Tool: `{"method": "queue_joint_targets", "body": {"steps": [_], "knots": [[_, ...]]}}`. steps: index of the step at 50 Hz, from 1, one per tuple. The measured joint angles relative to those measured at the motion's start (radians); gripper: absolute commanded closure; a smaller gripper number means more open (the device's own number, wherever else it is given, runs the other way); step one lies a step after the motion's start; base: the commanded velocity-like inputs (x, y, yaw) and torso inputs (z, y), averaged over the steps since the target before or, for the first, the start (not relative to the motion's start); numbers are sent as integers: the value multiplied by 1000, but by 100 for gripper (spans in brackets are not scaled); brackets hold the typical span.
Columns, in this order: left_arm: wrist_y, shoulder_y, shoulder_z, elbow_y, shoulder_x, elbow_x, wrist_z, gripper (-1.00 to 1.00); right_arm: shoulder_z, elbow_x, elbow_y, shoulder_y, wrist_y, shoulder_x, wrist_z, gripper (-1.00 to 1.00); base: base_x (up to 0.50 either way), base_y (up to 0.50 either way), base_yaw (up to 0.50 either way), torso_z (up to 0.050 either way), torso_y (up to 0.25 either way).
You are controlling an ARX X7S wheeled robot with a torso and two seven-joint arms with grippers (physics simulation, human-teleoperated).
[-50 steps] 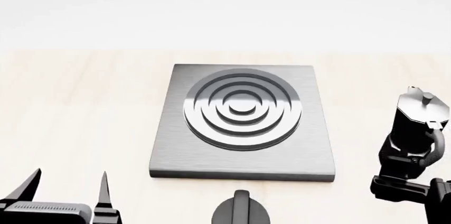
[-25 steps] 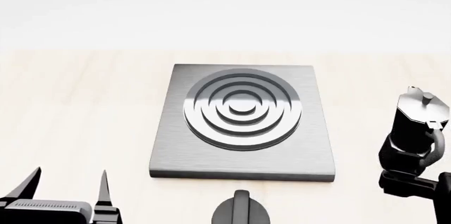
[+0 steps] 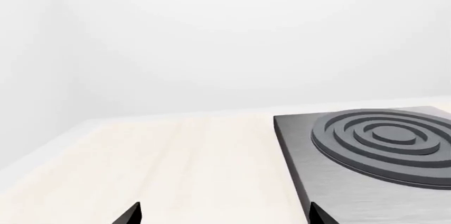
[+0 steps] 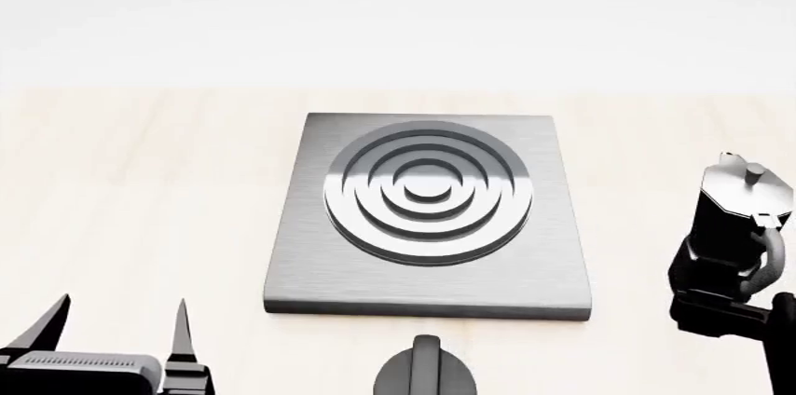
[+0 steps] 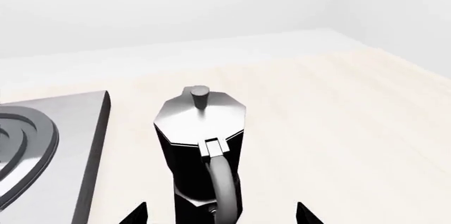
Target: Put the moka pot on the stove.
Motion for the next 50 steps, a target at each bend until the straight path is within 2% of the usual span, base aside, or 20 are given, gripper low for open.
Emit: {"method": "queue_joint_targets", "body": {"steps": [50], "knots": [[1,-18,15,-8,-20,-19,-23,-100,-56,-30,323,117,-155,-12,-10,-100,0,0,0,0,0]]}}
